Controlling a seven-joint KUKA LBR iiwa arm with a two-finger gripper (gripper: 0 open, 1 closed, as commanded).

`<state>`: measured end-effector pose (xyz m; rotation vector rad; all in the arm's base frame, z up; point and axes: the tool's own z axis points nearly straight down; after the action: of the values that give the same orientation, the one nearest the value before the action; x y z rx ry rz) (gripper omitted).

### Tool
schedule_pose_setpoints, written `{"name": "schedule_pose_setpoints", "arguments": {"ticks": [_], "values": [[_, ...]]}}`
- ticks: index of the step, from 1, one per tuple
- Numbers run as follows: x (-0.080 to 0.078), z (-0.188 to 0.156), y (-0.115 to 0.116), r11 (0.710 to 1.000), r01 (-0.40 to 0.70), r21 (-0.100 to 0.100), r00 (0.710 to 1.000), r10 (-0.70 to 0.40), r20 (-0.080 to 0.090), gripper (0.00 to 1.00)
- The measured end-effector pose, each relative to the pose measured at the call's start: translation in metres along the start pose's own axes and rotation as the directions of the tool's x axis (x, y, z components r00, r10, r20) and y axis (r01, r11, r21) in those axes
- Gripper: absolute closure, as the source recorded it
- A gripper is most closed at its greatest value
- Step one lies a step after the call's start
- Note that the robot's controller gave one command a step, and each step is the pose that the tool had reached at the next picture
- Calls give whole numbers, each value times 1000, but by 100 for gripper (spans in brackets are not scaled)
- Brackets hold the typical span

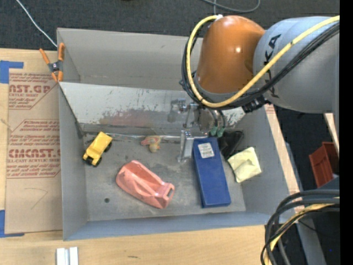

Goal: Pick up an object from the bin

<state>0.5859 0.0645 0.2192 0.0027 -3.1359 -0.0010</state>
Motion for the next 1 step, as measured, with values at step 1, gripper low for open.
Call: {"name": "schedule_pose_setpoints", "arguments": {"ticks": [1], "values": [[-1, -5, 0, 1000, -2, -1, 1000, 2, 8, 0]]}}
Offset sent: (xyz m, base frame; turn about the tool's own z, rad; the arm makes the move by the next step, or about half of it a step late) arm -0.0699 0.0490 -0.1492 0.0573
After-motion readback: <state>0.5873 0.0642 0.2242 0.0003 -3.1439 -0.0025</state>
